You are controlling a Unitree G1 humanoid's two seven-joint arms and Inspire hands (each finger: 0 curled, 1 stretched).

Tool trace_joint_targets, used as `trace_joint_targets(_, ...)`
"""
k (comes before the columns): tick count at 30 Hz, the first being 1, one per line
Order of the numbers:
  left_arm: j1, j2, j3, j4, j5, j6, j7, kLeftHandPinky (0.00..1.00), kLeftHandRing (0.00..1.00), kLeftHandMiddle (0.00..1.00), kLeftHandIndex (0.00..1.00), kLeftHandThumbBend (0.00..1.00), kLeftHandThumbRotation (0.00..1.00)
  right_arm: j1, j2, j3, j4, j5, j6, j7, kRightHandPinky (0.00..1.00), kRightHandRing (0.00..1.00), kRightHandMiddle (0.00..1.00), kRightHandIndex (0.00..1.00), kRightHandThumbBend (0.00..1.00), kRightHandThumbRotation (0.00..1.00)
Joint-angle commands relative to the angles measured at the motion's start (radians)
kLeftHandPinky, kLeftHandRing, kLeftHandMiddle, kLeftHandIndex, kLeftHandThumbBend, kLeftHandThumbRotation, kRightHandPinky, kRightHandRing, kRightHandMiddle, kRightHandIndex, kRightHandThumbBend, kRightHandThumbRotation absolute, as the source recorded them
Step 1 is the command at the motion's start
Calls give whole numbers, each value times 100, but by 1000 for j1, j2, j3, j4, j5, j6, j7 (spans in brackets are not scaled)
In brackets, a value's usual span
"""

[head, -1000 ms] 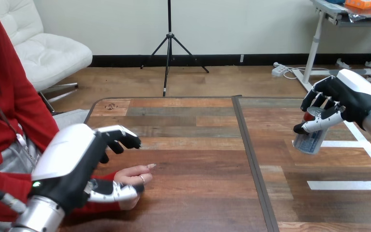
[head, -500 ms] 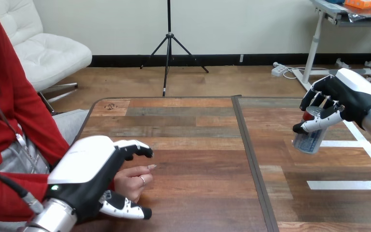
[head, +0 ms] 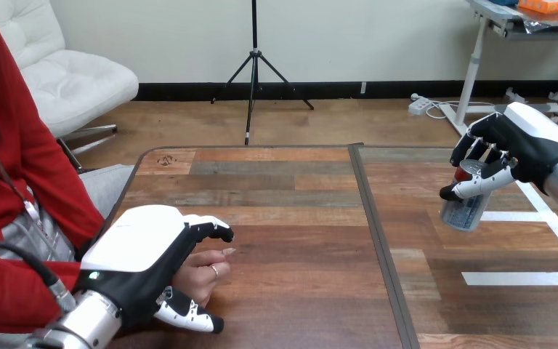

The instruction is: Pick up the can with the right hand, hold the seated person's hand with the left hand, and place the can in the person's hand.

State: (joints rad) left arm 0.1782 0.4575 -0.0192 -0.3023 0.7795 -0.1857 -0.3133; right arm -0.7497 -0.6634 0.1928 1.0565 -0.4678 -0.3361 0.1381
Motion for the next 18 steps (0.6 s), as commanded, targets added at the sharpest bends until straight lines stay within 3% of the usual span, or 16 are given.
trace_joint_targets(1, -76, 34, -11, 13, 23, 21, 7, 66, 75, 78, 74, 100, 15, -105, -16, -13, -46, 12, -19, -16, 36, 39, 45, 49, 72, 0)
trace_joint_targets(18, -113, 51, -35, 92, 105, 65, 70, 67, 76, 79, 75, 100, 14, -102, -18, -19, -41, 18, -24, -19, 35, 39, 45, 49, 73, 0)
